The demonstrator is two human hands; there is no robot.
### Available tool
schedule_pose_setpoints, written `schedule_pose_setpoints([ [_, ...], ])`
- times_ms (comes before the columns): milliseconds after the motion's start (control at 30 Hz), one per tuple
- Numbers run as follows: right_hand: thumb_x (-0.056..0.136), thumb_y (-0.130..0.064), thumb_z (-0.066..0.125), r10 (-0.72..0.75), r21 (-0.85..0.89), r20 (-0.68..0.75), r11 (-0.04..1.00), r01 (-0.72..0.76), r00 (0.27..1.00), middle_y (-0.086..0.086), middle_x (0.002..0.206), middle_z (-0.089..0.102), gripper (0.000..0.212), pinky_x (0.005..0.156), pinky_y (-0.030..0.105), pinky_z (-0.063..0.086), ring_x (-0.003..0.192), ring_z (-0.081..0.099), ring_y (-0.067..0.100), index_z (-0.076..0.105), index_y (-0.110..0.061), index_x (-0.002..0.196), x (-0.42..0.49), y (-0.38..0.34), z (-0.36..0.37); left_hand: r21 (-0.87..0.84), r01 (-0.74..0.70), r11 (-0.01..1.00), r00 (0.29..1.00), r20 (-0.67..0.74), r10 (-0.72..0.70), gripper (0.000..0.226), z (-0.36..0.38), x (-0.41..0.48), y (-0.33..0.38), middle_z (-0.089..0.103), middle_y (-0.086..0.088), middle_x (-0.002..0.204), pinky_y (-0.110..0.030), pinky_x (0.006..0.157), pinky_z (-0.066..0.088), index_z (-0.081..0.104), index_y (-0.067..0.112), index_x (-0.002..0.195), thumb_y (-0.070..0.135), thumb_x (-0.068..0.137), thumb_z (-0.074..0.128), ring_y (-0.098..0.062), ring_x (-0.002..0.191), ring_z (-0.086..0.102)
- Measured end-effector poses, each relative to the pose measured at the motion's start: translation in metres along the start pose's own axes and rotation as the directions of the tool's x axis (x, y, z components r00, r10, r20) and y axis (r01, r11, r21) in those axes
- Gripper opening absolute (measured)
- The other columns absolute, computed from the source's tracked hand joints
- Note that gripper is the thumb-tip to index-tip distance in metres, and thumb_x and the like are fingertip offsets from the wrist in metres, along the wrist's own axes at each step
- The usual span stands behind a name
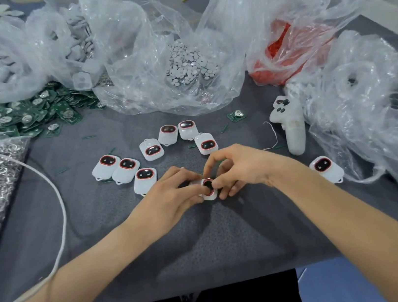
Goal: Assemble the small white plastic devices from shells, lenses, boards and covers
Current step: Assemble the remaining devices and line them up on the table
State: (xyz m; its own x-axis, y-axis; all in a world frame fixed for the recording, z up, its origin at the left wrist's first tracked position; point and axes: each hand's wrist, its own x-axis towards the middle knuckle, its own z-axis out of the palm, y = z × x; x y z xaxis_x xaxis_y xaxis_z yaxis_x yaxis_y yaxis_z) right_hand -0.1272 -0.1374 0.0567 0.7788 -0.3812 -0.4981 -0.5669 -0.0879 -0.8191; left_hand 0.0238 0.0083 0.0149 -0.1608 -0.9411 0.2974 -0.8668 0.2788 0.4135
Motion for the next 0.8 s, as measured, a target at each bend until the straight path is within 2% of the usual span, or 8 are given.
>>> schedule_pose_setpoints([
  [67,0.087,-0.001,0.066,-0.04,0.012,-0.029,0.999,0.04,0.999,0.007,0.074,0.066,0.014,0.056,0.021,0.054,0.061,0.068,0.018,0.064,-0.013,0.094,-0.002,0.005,0.002,0.006,-0.005,1.0,1.0,-0.01,0.005,0.021,0.0,0.0,0.0,0.065,-0.011,0.106,-0.047,0.086,0.051,0.074,0.01,0.101,0.023,0.091,0.06,-0.031,0.09,0.059],
  [200,0.086,0.0,0.065,-0.069,-0.084,-0.019,0.994,0.067,0.997,0.004,0.063,0.053,0.017,0.053,0.027,0.053,0.051,0.064,0.016,0.061,-0.016,0.088,0.0,0.002,0.003,0.043,-0.02,0.999,1.0,-0.017,0.021,0.016,0.002,0.0,0.0,0.066,-0.013,0.104,-0.049,0.086,0.052,0.074,0.01,0.099,0.011,0.084,0.069,-0.034,0.089,0.06],
  [267,0.086,0.002,0.065,-0.048,-0.1,0.006,0.994,0.048,0.999,0.004,0.065,0.056,0.017,0.054,0.028,0.054,0.052,0.065,0.017,0.06,-0.015,0.086,0.002,-0.001,0.002,0.041,-0.018,0.999,1.0,-0.024,0.019,0.015,0.002,0.0,0.0,0.066,-0.013,0.104,-0.049,0.086,0.052,0.074,0.01,0.099,0.011,0.085,0.069,-0.035,0.09,0.06],
  [367,0.084,0.006,0.065,-0.034,-0.032,0.019,0.999,0.034,0.999,0.007,0.07,0.065,0.017,0.055,0.025,0.057,0.056,0.068,0.018,0.06,-0.01,0.082,0.002,-0.001,-0.001,0.019,-0.01,1.0,0.999,-0.033,0.011,0.016,0.002,-0.001,0.001,0.066,-0.013,0.104,-0.048,0.085,0.052,0.075,0.01,0.1,0.012,0.085,0.068,-0.034,0.089,0.06],
  [500,0.083,0.005,0.067,-0.078,0.039,-0.023,0.996,0.079,0.997,0.009,0.076,0.07,0.015,0.057,0.02,0.055,0.062,0.07,0.016,0.064,-0.009,0.081,0.0,0.008,0.0,0.013,-0.009,1.0,0.999,-0.04,0.01,0.018,0.003,-0.001,0.001,0.066,-0.012,0.106,-0.049,0.084,0.052,0.074,0.01,0.103,0.012,0.086,0.068,-0.033,0.088,0.06],
  [667,0.081,0.007,0.068,-0.136,0.03,-0.091,0.99,0.139,0.987,0.001,0.068,0.071,0.021,0.058,0.022,0.056,0.059,0.068,0.014,0.065,-0.013,0.076,0.001,0.015,0.006,-0.023,0.049,0.999,0.998,-0.046,-0.05,0.03,0.004,-0.002,0.0,0.066,-0.005,0.112,-0.043,0.095,0.045,0.068,0.01,0.114,0.025,0.092,0.056,-0.03,0.092,0.059],
  [800,0.079,0.01,0.069,-0.121,0.075,-0.106,0.989,0.129,0.987,0.004,0.066,0.071,0.02,0.057,0.02,0.055,0.056,0.067,0.013,0.068,-0.01,0.075,0.0,0.015,0.006,-0.019,0.051,0.999,0.998,-0.047,-0.052,0.03,0.005,-0.002,0.0,0.067,-0.007,0.111,-0.035,0.103,0.039,0.07,0.006,0.108,0.025,0.092,0.053,-0.03,0.093,0.061],
])
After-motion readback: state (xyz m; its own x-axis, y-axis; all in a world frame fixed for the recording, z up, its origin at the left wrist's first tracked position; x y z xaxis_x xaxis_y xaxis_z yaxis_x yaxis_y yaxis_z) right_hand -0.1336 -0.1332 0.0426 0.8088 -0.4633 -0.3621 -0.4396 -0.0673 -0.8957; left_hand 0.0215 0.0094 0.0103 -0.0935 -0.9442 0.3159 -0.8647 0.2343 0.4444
